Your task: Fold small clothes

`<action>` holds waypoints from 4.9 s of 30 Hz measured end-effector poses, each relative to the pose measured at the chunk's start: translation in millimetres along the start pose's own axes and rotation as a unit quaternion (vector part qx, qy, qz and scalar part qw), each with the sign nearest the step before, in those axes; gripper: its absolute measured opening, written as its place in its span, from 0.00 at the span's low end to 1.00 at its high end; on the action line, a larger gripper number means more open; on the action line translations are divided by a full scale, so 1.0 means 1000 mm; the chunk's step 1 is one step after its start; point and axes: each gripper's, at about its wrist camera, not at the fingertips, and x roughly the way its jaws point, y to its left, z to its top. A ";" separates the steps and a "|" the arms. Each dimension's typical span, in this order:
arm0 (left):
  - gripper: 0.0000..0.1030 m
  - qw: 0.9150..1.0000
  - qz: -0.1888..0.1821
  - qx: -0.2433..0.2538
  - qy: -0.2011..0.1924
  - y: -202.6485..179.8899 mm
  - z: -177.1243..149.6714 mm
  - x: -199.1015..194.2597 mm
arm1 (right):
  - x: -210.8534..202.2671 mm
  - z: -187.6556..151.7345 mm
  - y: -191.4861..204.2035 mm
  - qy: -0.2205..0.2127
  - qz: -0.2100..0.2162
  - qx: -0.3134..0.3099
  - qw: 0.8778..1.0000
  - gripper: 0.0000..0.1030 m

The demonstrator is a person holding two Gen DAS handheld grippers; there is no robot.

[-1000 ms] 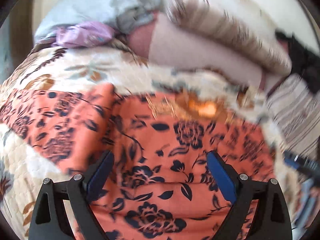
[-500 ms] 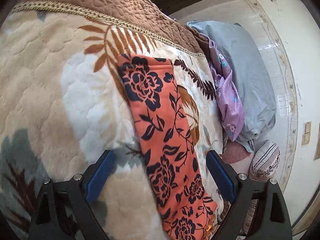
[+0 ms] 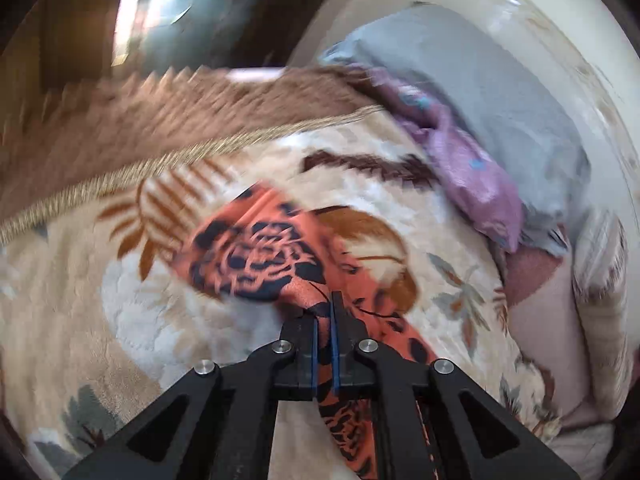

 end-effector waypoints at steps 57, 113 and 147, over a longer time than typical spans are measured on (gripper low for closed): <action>0.77 0.951 0.030 0.288 0.108 -0.137 -0.221 0.027 | -0.063 0.085 -0.096 -0.069 0.131 0.227 0.962 0.69; 0.13 0.936 -0.020 0.251 0.246 0.023 -0.313 -0.166 | -0.134 -0.150 -0.120 0.180 0.195 0.149 0.953 0.15; 0.07 0.943 -0.163 0.262 0.126 -0.124 -0.170 -0.132 | -0.128 0.017 -0.157 0.020 0.338 0.236 0.911 0.07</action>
